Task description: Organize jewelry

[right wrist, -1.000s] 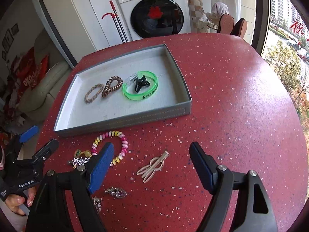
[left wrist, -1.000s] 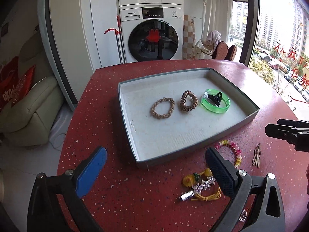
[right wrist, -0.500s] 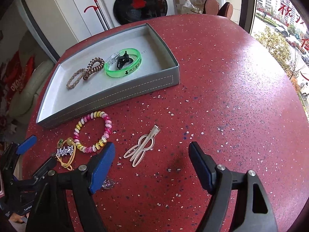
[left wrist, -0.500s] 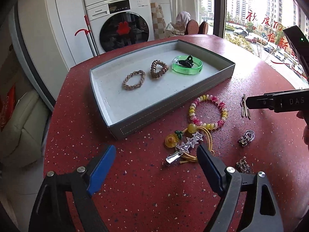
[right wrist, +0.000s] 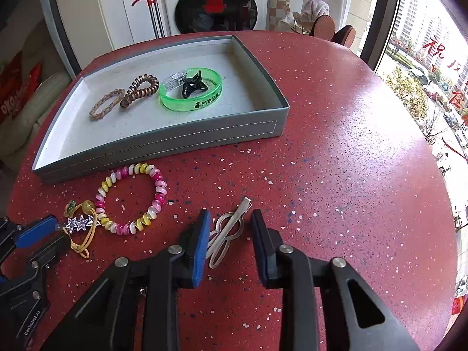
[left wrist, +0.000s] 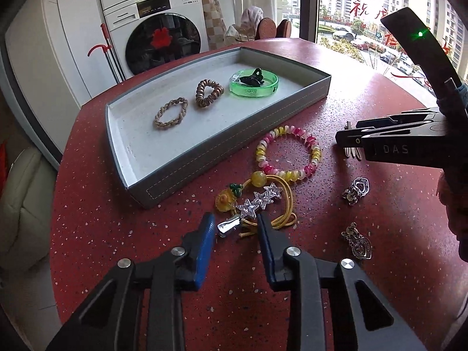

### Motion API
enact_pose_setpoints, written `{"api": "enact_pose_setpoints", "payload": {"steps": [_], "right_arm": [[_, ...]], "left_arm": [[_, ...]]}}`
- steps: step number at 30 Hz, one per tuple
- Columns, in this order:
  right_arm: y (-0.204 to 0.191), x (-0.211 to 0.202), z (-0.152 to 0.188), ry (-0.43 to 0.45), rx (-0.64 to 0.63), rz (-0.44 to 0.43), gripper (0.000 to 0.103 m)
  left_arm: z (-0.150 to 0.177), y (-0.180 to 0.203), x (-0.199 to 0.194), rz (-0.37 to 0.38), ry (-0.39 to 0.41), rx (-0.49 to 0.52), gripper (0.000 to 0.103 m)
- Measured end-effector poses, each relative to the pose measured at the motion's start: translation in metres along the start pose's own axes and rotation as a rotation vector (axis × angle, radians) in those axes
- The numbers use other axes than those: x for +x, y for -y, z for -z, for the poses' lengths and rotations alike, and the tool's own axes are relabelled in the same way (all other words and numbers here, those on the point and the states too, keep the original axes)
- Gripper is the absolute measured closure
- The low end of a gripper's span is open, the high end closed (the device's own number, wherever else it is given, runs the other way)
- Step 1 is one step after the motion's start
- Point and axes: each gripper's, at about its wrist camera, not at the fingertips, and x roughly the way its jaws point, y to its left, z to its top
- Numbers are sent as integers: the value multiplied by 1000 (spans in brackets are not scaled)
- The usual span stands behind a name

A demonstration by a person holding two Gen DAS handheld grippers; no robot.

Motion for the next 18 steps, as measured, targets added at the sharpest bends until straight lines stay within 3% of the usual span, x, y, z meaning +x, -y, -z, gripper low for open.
{"api": "enact_pose_setpoints", "payload": {"steps": [3,8,18], "right_arm": [[1,0,1,1,-2,-11,83],[8,-4,4,6,21,-67,84],[19,-22,5,34,48,-145,84]], "left_arm": [[2,3,-1,11,0,13,76],[4,2,-5,19,10,-24,83],[3,-4,-29,38,58,-102,85]]}}
